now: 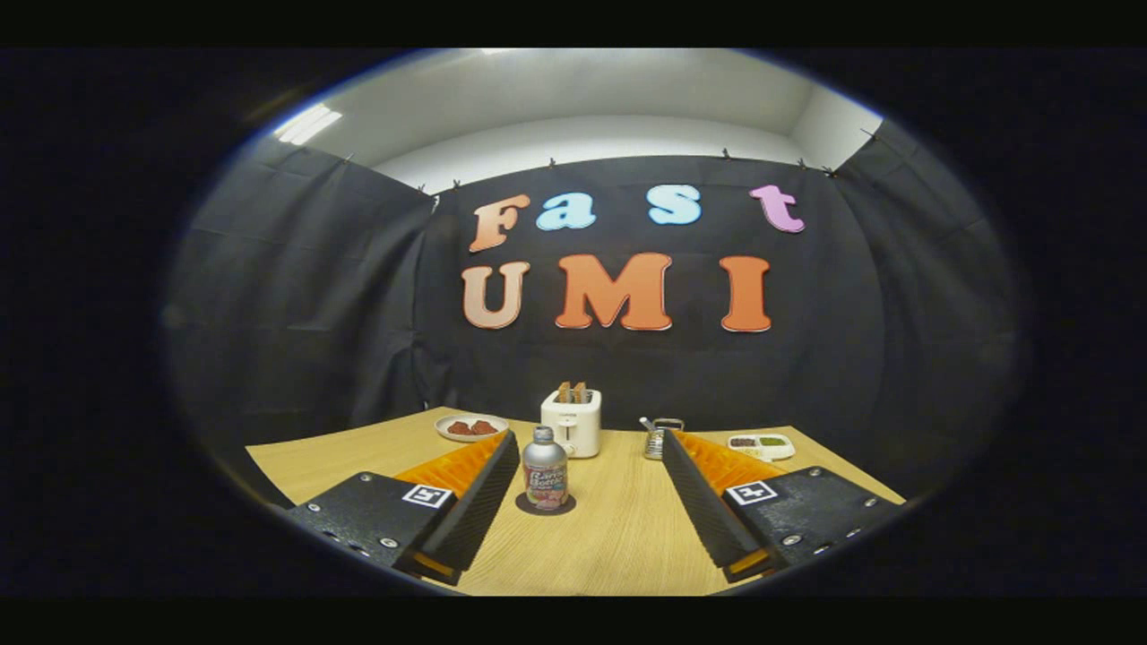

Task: Take the bottle from table, then pour the juice into the cup, finally place the bottle on the coaster

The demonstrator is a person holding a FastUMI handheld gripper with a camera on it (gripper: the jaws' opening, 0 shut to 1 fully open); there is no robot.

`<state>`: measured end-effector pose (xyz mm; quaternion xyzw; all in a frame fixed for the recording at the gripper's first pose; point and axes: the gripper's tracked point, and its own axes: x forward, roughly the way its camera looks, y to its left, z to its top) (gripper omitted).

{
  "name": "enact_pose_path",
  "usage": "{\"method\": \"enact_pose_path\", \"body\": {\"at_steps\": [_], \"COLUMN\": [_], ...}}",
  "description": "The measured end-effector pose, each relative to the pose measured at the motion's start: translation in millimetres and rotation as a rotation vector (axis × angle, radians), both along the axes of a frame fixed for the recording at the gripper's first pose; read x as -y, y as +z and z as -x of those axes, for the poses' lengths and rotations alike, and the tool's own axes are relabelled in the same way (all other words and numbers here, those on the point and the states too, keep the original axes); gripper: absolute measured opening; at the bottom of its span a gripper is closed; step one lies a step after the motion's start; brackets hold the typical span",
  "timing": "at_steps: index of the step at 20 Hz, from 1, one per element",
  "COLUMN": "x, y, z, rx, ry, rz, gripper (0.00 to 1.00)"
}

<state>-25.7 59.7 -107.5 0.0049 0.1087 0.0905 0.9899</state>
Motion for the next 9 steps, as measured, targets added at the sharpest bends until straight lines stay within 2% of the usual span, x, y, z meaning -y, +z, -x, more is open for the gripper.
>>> {"method": "enact_pose_path", "body": {"at_steps": [3,7,9], "x": [9,31,33], "y": [14,19,22], "z": [4,3,6], "rx": [0.037,0.065,0.067], "ry": [-0.005,-0.061,-0.051], "rz": [-0.018,0.021,0.019], "gripper": [0.95,0.95,0.95]}}
